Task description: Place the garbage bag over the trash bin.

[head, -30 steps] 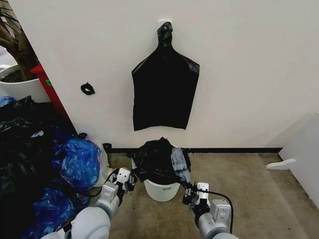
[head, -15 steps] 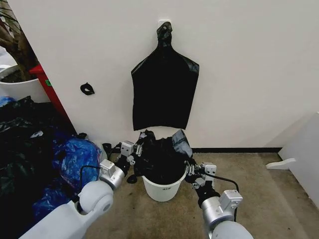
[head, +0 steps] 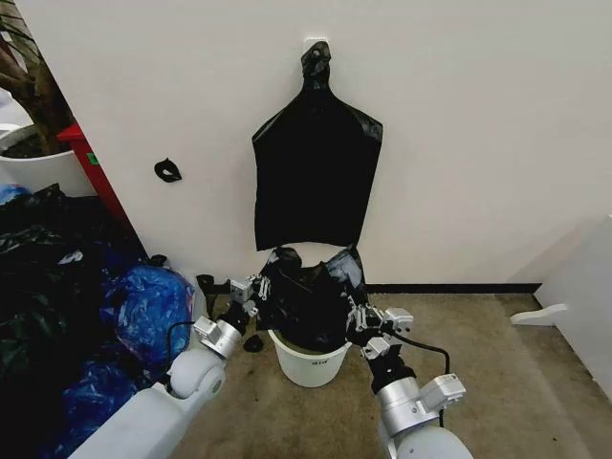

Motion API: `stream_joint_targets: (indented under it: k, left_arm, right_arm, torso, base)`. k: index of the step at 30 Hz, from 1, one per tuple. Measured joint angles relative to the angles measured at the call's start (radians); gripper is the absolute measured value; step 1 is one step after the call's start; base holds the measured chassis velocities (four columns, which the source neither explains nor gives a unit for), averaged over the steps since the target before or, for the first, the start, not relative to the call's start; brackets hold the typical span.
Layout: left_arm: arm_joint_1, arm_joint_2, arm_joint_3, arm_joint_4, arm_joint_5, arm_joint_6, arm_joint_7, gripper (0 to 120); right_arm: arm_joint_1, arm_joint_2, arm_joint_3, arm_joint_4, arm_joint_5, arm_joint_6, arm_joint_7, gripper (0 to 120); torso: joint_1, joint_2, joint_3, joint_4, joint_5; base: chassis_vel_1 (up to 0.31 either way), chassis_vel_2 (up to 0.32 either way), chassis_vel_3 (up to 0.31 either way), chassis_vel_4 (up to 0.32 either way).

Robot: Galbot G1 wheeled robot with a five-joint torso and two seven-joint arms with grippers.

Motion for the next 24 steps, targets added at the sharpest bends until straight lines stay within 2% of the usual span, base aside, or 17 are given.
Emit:
stream_joint_targets:
  k: [4, 12, 20, 24]
  left_arm:
    - [0.02, -0.007, -0.01, 0.016, -0.034, -0.023, 0.101, 0]
    - [0.095, -0.052, -0.005, 0.08, -0.023, -0.023, 0.166, 0]
    - [0.132, -0.095, -0.032, 0.143, 0.058, -0.063, 0.154, 0]
    - [0.157, -0.076, -0.055, 0.123, 0.096, -0.085, 0.114, 0]
  right_arm:
    - [0.002, 0.01, 0.015, -0.021, -0.001, 0.028, -0.027, 0]
    - [0.006, 0.032, 0.017, -0.085, -0.019, 0.046, -0.036, 0]
    - [0.001, 0.05, -0.013, -0.146, -0.054, 0.06, -0.042, 0]
    - [-0.016, 0.047, -0.024, -0.146, -0.072, 0.053, -0.032, 0]
  torso:
    - [0.0, 0.0, 0.0, 0.0, 0.0]
    - [0.0, 0.0, 0.0, 0.0001, 0.0]
    - [0.0, 0.0, 0.0, 0.0, -0.0001]
    - [0.0, 0.0, 0.0, 0.0, -0.0002]
  base:
    - [0.0, 0.0, 0.0, 0.0]
    - [0.0, 0.0, 0.0, 0.0]
    - [0.0, 0.0, 0.0, 0.0]
    - [0.0, 0.0, 0.0, 0.0]
